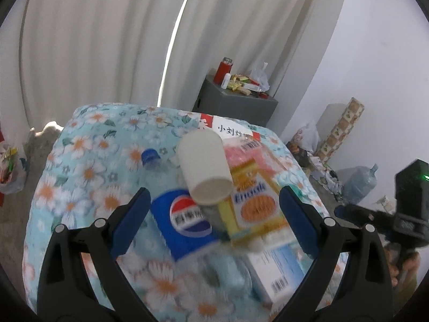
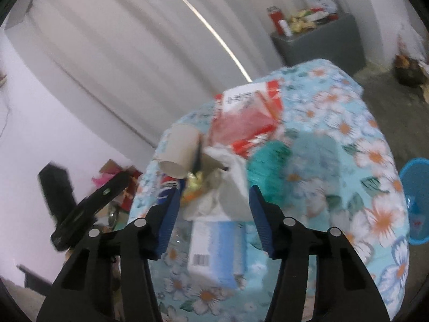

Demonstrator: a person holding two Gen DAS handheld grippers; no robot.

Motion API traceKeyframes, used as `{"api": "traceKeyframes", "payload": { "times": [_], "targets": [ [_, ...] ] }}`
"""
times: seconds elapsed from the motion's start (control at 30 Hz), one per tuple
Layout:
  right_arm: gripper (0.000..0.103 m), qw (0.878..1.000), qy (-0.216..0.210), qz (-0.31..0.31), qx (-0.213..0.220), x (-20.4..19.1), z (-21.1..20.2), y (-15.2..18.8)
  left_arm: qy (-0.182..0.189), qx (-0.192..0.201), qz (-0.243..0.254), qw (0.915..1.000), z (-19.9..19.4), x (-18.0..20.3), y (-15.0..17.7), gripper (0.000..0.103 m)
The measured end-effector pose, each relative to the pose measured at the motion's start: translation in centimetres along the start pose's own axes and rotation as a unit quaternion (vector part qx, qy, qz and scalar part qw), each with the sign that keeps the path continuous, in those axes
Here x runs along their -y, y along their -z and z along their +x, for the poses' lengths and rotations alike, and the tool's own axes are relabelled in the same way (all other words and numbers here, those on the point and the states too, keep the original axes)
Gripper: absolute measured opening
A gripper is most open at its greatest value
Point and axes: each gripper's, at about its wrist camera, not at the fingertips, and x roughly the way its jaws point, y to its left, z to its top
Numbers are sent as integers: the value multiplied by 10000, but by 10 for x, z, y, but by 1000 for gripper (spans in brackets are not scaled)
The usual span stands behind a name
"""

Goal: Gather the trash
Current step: 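Grasp the white paper cup with the left tool while the right grasps the yellow snack packet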

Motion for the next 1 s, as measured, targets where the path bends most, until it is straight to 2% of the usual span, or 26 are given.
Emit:
{"api": "traceKeyframes", "payload": {
  "times": [0.17, 0.33, 0.5, 0.57, 0.73, 1.0],
  "targets": [
    [48, 9995, -165, -164, -208, -14, 20, -4, 11, -384, -147, 9992, 39, -8, -24, 91],
    [47, 9990, -133, -157, -408, -19, 38, -2, 20, -863, -283, 9959, 75, -18, -45, 83],
    [46, 9985, -149, -177, -503, -25, 49, -3, -21, -1324, -80, 9912, 107, -14, -57, 82],
    [46, 9981, -141, -197, -563, -28, 54, -5, -19, -1399, -23, 9902, 114, -13, -57, 80],
    [42, 9976, -76, -222, -658, -31, 65, -6, -94, -1666, -64, 9860, 132, -15, -56, 66],
    [28, 9967, 108, -146, -788, -27, 77, -5, -160, -1609, -175, 9867, 135, -18, -55, 64]
  ]
}}
